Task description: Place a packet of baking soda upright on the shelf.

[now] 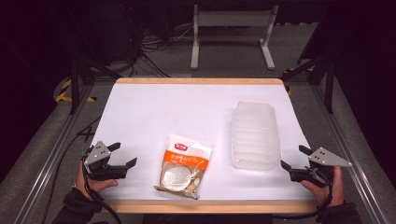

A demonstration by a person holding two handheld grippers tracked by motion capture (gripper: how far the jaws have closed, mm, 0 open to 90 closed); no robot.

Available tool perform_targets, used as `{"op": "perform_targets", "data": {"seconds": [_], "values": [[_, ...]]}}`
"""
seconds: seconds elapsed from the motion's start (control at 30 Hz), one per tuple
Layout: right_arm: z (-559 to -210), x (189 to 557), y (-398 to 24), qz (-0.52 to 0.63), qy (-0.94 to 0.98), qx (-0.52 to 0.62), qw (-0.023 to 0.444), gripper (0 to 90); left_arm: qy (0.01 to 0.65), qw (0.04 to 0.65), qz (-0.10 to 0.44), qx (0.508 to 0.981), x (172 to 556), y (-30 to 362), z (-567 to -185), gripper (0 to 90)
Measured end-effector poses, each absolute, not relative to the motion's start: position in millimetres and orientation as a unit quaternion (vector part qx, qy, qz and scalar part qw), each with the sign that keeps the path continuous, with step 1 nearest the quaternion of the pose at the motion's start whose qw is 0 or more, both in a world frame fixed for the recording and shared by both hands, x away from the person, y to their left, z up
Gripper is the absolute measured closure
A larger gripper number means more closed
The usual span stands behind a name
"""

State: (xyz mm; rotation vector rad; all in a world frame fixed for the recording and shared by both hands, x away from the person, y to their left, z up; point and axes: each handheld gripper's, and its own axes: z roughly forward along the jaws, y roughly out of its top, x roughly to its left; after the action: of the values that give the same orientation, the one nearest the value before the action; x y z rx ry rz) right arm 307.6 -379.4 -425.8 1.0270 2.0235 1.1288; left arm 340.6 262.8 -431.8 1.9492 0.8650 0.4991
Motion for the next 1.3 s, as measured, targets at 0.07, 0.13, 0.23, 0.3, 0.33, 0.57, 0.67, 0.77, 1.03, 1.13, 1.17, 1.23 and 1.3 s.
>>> {"op": "perform_targets", "data": {"seconds": [0.07,0.13,0.23,0.3,0.33,0.57,0.67,0.77,1.03,1.13,1.17,1.23,1.3], "values": [[-429,307,-378,0.420,0.767,0.386,0.296,5.6,0.350,0.453,0.196,0.796,342,261,-433,13.0],[-430,308,-377,0.423,0.767,0.387,0.287,4.9,0.350,0.438,0.197,0.804,344,255,-435,12.6],[-430,307,-376,0.424,0.769,0.386,0.283,5.1,0.348,0.435,0.191,0.808,345,252,-436,12.7],[-431,306,-373,0.420,0.774,0.383,0.279,5.3,0.347,0.440,0.181,0.808,346,248,-436,13.0],[-433,304,-371,0.413,0.780,0.380,0.278,5.7,0.344,0.439,0.176,0.811,349,244,-436,14.0],[-436,302,-368,0.400,0.791,0.372,0.275,6.4,0.329,0.444,0.131,0.823,361,229,-436,21.4],[-437,302,-367,0.395,0.794,0.372,0.274,6.4,0.328,0.448,0.113,0.824,365,225,-436,23.8],[-439,301,-364,0.388,0.799,0.367,0.276,6.6,0.332,0.454,0.074,0.823,371,218,-438,23.5],[-440,302,-361,0.384,0.802,0.366,0.274,6.8,0.345,0.460,-0.002,0.818,394,196,-445,25.6],[-440,302,-361,0.383,0.802,0.368,0.275,6.9,0.341,0.443,0.000,0.829,400,187,-447,26.0],[-441,302,-361,0.383,0.802,0.367,0.274,6.9,0.338,0.441,-0.005,0.831,402,184,-448,26.0],[-441,302,-361,0.384,0.802,0.368,0.274,6.9,0.334,0.431,-0.021,0.838,407,176,-450,26.5],[-440,303,-359,0.386,0.801,0.367,0.272,6.9,0.334,0.428,-0.029,0.839,412,170,-451,26.7]]}}
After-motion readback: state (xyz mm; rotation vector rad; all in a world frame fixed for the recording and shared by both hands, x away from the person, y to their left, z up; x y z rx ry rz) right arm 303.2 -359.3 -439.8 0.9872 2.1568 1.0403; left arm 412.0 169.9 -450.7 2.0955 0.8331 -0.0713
